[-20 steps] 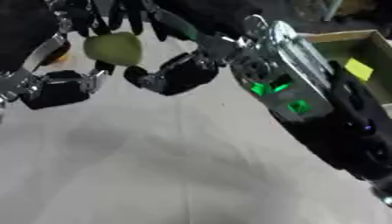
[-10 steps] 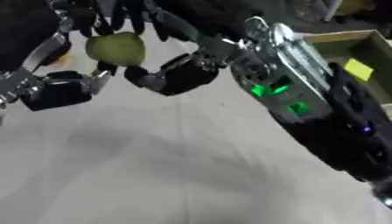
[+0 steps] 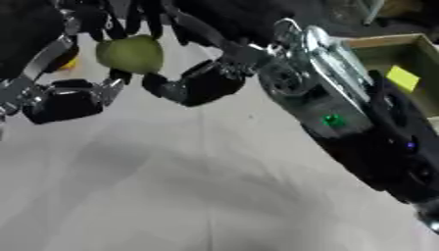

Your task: Pick up the objects with one hand, pass them to the other hand, and then place them into the box on the other side of the table.

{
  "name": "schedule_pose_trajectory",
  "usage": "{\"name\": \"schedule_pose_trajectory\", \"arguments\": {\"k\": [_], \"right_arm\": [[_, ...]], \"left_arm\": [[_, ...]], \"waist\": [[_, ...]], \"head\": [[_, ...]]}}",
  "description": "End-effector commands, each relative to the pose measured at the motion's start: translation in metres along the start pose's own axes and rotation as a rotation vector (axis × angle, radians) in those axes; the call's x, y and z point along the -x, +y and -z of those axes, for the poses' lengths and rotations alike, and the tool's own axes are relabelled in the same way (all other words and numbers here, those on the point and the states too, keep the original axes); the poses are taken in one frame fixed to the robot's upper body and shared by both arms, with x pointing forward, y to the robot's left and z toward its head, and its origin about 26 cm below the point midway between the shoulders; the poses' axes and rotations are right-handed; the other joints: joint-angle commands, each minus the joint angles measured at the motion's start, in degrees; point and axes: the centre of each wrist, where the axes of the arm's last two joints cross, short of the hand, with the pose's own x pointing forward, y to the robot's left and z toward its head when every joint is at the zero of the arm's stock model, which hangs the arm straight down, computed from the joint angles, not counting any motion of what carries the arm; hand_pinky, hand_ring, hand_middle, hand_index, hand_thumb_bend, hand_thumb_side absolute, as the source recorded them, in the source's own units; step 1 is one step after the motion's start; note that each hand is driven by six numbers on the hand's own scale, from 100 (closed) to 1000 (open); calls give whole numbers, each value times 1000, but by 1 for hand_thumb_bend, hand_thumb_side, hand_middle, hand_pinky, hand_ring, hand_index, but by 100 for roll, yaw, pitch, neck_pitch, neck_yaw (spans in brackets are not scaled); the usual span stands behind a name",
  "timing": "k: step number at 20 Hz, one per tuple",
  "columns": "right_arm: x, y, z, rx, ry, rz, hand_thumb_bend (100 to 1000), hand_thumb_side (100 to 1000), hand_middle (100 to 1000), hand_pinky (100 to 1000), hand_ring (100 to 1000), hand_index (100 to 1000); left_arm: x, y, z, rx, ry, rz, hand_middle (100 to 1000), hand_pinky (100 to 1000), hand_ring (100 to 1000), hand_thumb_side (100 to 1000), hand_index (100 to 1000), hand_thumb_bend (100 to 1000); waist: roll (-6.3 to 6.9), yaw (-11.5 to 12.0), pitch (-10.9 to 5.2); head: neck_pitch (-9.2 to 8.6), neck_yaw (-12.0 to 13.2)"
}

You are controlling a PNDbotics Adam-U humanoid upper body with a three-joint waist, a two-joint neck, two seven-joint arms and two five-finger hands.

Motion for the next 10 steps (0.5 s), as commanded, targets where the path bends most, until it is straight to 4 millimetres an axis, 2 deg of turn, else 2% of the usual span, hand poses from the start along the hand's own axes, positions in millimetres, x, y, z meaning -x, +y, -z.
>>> {"name": "schedule_pose_trajectory", "arguments": {"k": [1, 10], "right_arm": [[0, -8, -2, 22, -3, -21, 393, 159, 488, 100, 404, 686], [0, -8, -2, 28, -5, -31, 406, 128, 477, 100, 400, 665]], "left_arm": [[-4, 13, 2, -45, -19, 7, 528, 376, 515, 100, 579, 100], [-6, 14, 2, -62, -23, -31, 523, 361, 507, 100, 574, 100]], "waist": [[63, 3, -187], [67, 19, -187]], "head": [[-50, -12], [-47, -9]]}}
